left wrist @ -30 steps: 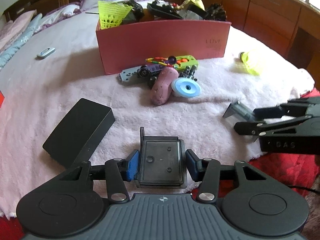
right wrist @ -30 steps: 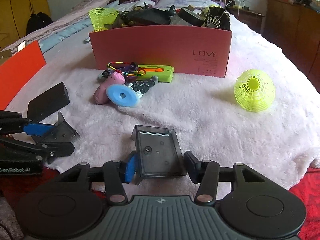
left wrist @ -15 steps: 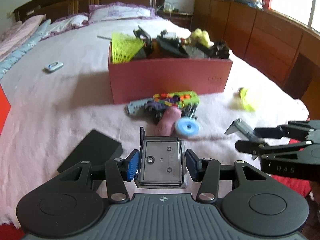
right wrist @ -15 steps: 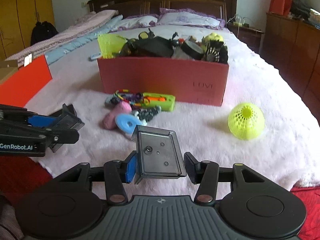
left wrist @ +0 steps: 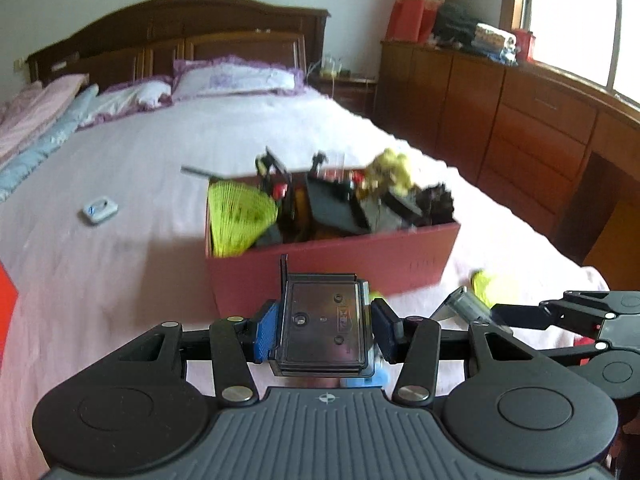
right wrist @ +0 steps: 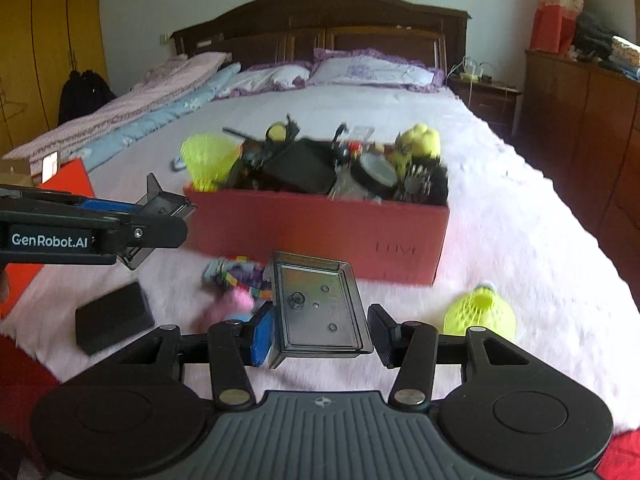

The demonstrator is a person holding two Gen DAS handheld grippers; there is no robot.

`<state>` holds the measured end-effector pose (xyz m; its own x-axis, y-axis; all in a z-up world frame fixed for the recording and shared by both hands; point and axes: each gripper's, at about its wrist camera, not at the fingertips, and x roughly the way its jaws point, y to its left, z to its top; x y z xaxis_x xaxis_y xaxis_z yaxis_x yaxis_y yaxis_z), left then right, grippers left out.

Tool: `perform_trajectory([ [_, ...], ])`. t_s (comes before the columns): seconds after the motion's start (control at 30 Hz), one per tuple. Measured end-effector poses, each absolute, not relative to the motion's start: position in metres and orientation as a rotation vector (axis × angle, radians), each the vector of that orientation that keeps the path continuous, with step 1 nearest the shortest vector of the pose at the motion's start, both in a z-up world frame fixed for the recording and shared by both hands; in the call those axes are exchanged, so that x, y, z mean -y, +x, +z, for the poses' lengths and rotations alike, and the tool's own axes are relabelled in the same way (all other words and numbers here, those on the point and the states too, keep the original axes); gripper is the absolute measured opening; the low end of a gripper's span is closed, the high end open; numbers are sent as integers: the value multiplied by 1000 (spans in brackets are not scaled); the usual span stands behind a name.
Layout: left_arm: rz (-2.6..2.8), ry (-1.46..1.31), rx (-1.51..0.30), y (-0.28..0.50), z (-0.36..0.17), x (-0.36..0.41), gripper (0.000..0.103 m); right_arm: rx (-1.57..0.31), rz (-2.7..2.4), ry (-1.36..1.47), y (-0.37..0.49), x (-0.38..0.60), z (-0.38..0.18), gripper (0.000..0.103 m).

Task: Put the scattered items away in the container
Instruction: 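Carry the grey tray with both tools over the pink box and lower it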

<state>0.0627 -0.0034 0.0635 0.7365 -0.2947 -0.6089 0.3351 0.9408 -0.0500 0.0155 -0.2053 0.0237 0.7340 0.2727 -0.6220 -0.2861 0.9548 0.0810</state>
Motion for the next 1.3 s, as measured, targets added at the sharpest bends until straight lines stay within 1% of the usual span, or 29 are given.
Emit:
perform_trajectory([
  [0.33, -353, 86, -580, 121, 87, 24, 50, -585, 296, -37, 66, 201, 53, 52],
  [0.6, -330, 93, -564, 170, 95, 29, 50, -525, 289, -73, 112, 193, 69, 52],
  [0.73, -323, 109, -573, 195, 94, 34, 50, -529, 279, -77, 142, 192, 73, 52],
  [1.0, -306, 136, -619, 227, 83, 46, 50, -605, 257, -74, 214, 186, 64, 52],
  [1.07, -301, 143, -630, 235, 80, 50, 55, -626, 265, -92, 224, 181, 60, 52],
  [1.13, -297, 150, -642, 243, 77, 53, 66, -637, 270, -114, 230, 177, 57, 51],
  [1.2, -293, 157, -653, 251, 75, 56, 74, -633, 275, -119, 229, 175, 56, 54],
  [1.3, -300, 153, -656, 246, 74, 51, 75, -629, 283, -112, 224, 173, 55, 54],
])
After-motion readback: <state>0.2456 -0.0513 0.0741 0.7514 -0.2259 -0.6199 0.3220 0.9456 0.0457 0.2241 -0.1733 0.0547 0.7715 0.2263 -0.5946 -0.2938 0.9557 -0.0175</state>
